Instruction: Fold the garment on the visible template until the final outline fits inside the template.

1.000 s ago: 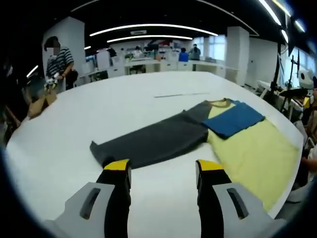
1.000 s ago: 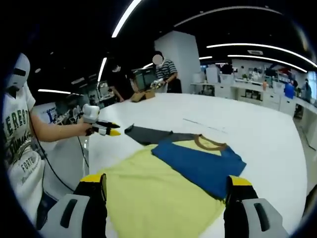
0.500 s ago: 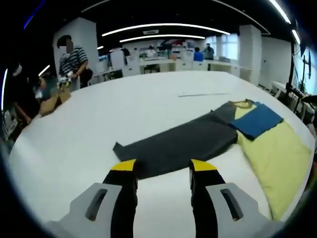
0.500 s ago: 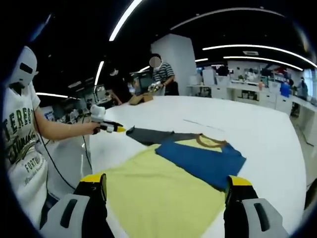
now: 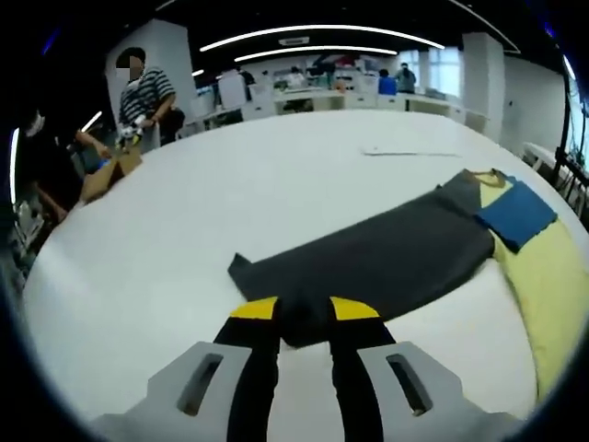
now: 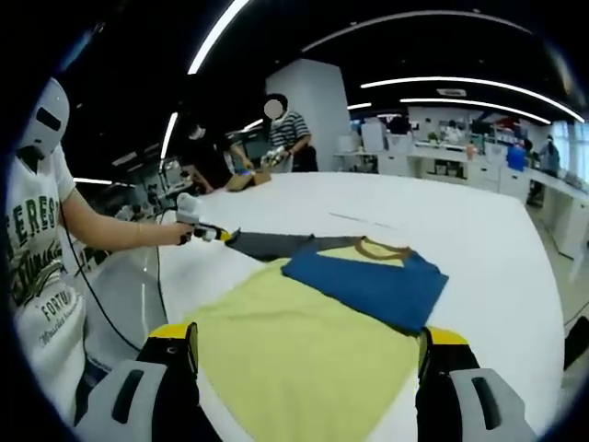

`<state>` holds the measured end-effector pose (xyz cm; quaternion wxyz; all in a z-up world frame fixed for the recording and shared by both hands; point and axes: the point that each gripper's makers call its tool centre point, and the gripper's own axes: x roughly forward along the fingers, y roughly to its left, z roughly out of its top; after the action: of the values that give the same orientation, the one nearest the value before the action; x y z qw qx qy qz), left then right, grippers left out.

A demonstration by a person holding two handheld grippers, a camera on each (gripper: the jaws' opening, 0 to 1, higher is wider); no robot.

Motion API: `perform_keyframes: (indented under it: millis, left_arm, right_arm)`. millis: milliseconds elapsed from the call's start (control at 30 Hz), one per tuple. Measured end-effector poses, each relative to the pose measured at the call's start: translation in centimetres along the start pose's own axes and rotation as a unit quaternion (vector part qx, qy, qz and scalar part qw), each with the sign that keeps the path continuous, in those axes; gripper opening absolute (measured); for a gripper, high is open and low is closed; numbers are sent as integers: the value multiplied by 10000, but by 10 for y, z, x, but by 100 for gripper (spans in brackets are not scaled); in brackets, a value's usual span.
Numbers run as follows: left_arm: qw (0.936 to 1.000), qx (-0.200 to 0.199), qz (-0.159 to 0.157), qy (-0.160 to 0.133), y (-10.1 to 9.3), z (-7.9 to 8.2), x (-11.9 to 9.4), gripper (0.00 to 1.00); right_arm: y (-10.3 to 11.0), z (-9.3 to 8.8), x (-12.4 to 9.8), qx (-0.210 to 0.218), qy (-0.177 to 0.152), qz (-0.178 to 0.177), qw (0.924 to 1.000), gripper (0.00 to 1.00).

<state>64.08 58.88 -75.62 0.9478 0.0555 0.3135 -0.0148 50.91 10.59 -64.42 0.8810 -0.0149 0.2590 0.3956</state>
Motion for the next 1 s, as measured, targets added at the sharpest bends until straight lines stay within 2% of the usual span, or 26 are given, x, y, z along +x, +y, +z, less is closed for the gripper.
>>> perform_keyframes:
  millis: [133,500,533,733,867,1000]
  left_arm:
    - [10000,-33,36,58,2,-3,5,15]
    - [9991,228,87,356,3,-14,16,12]
    - [9994,218,88,265,3,-11,16,11]
    - [9992,178,193,308,6,-12,17,6]
    - [9995,-184,184,190,10,-9,15,4]
    - [9993,-245,274,85,14,-4,7,4]
  right_arm:
    - [0,-2,0,10,37,-30,10000,99]
    - [-4,-2,-1,16,63,-110,9999,99]
    - [-4,-2,-1,15,74,-109,9999,99]
    - [-6,-5,-1,23,112,-143,9998,99]
    - [-6,-4,-1,28,104,-152,9998,99]
    - [-6,-2,0,18,82,-135,9999,99]
